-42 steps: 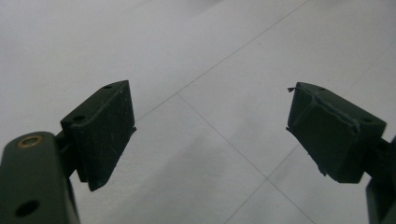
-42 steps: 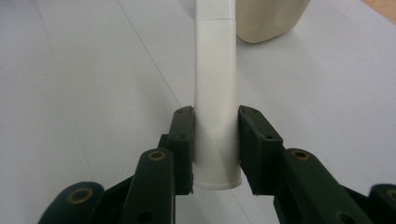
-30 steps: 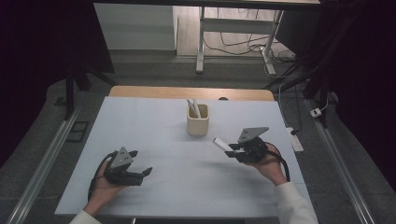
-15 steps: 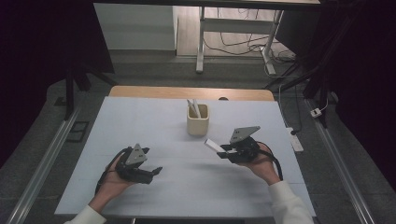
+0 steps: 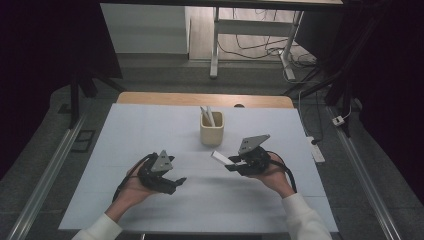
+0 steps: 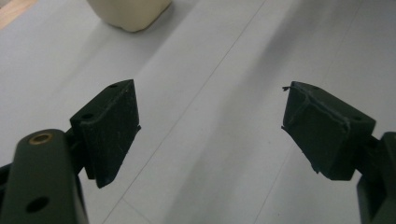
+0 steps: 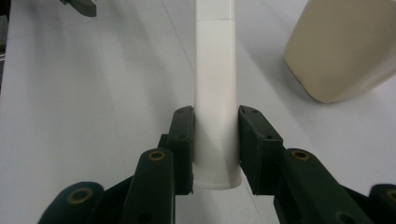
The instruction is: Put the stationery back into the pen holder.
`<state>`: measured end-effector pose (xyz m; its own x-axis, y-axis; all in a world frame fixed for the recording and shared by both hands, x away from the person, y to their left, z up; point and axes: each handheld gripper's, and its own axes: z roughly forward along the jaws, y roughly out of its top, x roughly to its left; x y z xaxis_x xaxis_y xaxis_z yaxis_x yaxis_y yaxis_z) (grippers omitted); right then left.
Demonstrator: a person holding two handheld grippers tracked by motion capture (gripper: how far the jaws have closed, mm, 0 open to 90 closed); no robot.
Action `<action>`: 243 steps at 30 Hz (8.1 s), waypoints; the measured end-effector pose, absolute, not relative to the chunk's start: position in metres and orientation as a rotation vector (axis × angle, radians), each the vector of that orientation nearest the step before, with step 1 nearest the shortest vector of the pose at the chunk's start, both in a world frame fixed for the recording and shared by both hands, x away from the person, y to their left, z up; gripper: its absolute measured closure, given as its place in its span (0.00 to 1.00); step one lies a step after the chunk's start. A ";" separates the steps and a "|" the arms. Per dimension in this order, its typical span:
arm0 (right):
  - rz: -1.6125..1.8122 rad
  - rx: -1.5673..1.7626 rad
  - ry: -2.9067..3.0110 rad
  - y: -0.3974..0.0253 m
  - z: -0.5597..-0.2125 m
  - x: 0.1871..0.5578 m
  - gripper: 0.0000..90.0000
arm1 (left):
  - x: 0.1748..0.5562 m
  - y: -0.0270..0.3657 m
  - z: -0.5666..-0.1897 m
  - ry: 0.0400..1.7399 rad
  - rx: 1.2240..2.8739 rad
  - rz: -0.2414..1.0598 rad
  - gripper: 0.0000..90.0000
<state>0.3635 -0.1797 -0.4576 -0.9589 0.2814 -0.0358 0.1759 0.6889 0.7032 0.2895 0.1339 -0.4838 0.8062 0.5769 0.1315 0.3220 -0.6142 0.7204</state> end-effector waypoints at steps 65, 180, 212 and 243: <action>0.875 0.232 3.011 -0.139 -0.485 0.353 0.74 | 0.301 0.041 -0.494 0.308 2.535 0.512 0.50; 1.613 0.586 2.426 -0.173 -0.449 0.343 0.73 | 0.305 0.077 -0.480 0.640 2.223 0.461 0.41; 1.581 0.602 2.317 -0.196 -0.432 0.345 0.73 | 0.260 0.188 -0.504 0.922 2.178 0.506 0.30; 1.599 0.705 2.209 -0.184 -0.384 0.404 0.73 | 0.257 0.209 -0.514 0.971 2.170 0.476 0.29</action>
<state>0.4042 -0.1838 -0.3844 -0.8259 0.5632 0.0264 0.2010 0.2503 0.9471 0.2568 0.2095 -0.5138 0.6511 0.7576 0.0452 0.4995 -0.4727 0.7260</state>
